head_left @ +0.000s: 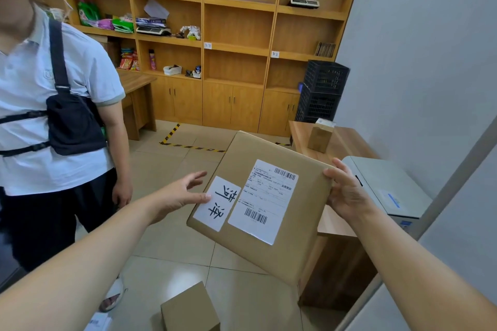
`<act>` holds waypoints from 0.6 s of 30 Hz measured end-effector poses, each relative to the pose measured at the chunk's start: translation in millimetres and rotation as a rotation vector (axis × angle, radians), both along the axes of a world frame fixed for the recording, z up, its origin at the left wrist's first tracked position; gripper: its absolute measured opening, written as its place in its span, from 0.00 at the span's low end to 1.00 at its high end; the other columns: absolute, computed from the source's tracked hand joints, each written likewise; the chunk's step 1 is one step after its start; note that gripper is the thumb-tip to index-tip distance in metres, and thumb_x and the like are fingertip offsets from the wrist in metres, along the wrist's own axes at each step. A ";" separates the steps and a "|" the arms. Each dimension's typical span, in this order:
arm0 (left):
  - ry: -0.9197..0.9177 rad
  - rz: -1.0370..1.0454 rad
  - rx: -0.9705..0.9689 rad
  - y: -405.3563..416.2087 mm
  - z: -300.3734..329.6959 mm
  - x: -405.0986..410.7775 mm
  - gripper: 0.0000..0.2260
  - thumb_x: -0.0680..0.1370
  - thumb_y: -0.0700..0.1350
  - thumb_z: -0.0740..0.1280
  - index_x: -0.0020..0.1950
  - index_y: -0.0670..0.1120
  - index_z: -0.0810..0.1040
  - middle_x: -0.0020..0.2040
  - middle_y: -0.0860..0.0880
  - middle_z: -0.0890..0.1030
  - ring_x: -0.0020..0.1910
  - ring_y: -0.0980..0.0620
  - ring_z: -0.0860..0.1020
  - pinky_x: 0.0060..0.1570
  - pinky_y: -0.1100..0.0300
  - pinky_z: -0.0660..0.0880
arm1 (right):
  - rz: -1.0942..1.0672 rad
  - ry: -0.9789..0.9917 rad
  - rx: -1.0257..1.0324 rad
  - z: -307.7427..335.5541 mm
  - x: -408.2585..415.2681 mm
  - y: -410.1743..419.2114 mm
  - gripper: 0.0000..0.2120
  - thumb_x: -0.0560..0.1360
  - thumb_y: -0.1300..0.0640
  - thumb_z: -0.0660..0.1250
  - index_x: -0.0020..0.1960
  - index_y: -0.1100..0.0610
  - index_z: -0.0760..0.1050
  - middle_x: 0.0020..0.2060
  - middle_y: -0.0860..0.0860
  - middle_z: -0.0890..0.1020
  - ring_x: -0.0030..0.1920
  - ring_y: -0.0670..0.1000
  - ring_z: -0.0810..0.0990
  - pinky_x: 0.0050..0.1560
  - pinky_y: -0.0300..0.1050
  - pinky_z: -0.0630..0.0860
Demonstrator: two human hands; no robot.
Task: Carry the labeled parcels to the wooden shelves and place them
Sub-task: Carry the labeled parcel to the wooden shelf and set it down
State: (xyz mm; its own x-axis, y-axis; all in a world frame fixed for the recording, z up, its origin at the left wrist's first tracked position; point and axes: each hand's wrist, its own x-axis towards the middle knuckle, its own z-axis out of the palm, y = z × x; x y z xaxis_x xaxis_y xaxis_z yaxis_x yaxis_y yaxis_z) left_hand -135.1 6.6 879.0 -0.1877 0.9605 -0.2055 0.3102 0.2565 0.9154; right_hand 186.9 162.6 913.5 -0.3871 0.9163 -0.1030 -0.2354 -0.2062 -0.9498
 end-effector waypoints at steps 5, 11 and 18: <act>-0.236 -0.091 -0.038 4.5 -4.9 -10.5 0.37 0.55 0.54 0.79 0.61 0.60 0.67 0.59 0.48 0.80 0.57 0.47 0.79 0.61 0.46 0.73 | -0.012 0.022 0.042 9.1 -17.7 12.5 0.41 0.60 0.58 0.72 0.69 0.47 0.60 0.59 0.54 0.72 0.53 0.56 0.75 0.53 0.55 0.73; -0.319 -0.059 -0.009 29.1 -20.0 -24.1 0.42 0.54 0.51 0.78 0.66 0.57 0.65 0.58 0.42 0.79 0.55 0.43 0.80 0.47 0.50 0.79 | -0.075 0.000 0.059 3.3 -39.3 39.5 0.38 0.65 0.56 0.69 0.71 0.49 0.59 0.56 0.51 0.72 0.51 0.53 0.75 0.49 0.51 0.75; -0.365 0.013 0.003 88.2 -27.5 -38.7 0.31 0.54 0.51 0.77 0.53 0.62 0.69 0.56 0.41 0.79 0.49 0.45 0.80 0.39 0.54 0.78 | -0.146 -0.105 0.034 -29.0 -70.9 91.4 0.38 0.71 0.58 0.70 0.74 0.46 0.54 0.61 0.54 0.73 0.54 0.53 0.76 0.47 0.48 0.75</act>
